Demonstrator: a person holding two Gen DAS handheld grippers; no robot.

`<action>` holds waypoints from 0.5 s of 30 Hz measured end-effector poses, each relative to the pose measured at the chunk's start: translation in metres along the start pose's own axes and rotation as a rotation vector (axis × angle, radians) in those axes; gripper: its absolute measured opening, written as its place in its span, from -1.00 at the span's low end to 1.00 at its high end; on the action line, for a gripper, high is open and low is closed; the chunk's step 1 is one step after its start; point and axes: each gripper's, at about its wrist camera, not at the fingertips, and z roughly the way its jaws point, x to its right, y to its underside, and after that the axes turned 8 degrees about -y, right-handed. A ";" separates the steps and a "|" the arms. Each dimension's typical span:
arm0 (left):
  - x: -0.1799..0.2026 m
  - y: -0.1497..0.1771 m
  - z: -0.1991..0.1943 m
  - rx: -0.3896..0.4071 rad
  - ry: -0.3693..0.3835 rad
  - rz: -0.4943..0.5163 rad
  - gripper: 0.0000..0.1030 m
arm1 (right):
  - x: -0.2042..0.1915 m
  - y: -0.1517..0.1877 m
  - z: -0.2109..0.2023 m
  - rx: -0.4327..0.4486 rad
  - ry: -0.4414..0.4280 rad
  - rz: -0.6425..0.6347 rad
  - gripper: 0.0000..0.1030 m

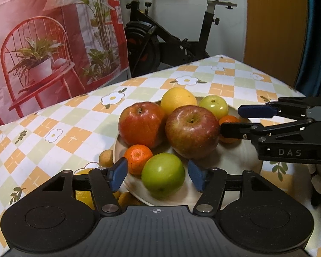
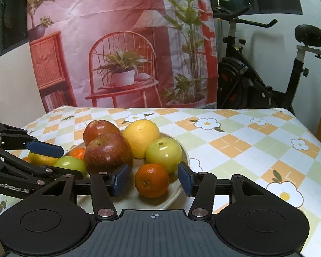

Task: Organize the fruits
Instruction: 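Open both grippers to release the green apple and mandarin onto the plate, then move the left tool to the large lemon and close the left gripper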

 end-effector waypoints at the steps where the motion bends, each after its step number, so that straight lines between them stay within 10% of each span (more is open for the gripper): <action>1: 0.000 0.000 -0.001 0.002 0.002 -0.007 0.26 | 0.000 0.000 0.000 0.002 0.000 0.000 -0.03; 15: -0.033 0.017 -0.037 0.019 -0.051 -0.224 0.37 | 0.003 0.001 -0.004 0.025 -0.006 0.018 0.23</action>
